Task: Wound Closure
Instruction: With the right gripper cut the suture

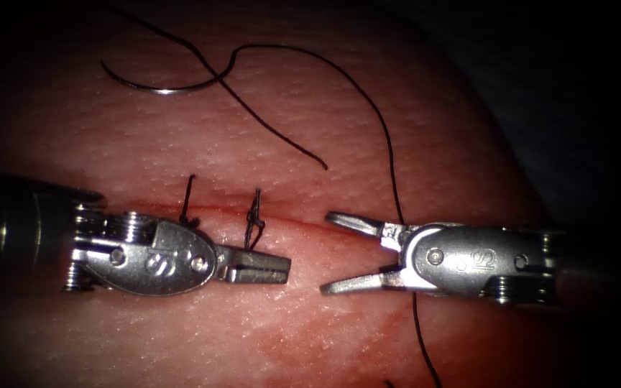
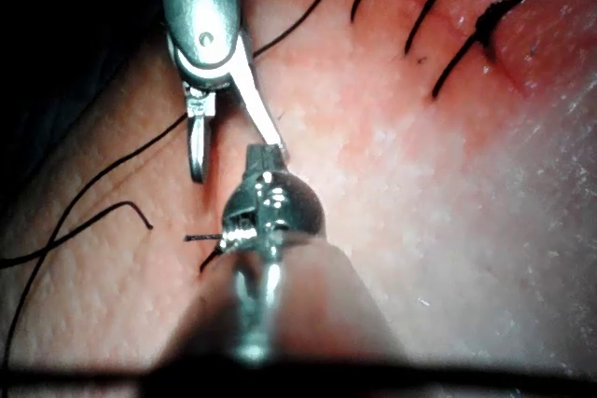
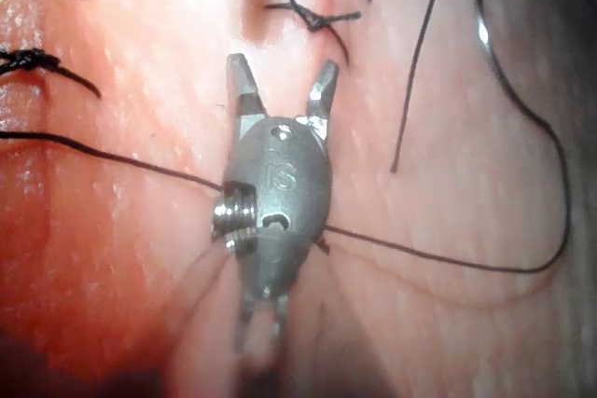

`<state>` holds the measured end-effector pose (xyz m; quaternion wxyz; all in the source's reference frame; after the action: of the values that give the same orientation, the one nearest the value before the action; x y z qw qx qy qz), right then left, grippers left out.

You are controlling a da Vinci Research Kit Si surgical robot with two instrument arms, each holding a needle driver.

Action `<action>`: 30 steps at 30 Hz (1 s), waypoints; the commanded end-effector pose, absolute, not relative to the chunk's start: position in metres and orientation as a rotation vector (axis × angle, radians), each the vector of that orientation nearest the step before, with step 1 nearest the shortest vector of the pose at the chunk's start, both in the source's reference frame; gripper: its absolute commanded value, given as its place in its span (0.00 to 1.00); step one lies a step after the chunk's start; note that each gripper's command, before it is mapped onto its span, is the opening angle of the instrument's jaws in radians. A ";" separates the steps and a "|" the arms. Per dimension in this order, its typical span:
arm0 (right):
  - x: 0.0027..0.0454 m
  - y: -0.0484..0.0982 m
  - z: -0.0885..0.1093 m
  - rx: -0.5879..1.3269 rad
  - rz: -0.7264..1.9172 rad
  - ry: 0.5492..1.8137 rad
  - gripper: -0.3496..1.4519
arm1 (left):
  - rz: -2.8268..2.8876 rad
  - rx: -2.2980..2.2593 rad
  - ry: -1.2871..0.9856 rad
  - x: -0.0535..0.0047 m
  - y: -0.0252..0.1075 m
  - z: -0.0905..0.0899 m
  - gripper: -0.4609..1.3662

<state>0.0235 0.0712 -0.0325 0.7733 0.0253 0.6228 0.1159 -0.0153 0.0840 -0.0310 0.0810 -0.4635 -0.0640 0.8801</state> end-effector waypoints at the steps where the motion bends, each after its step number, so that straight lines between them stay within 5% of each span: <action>1: 0.0242 0.071 -0.032 0.046 0.211 1.361 0.87 | 2.630 -1.391 -0.198 -0.0153 0.084 -0.031 0.06; 30: 0.0307 0.071 -0.031 -0.096 0.075 1.437 0.86 | 2.630 -1.402 -0.200 -0.0152 0.084 -0.032 0.06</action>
<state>0.0309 0.0708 -0.0312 0.7498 -0.0457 0.6592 0.0354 -0.0152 0.0839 -0.0320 0.0779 -0.4677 -0.0640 0.8781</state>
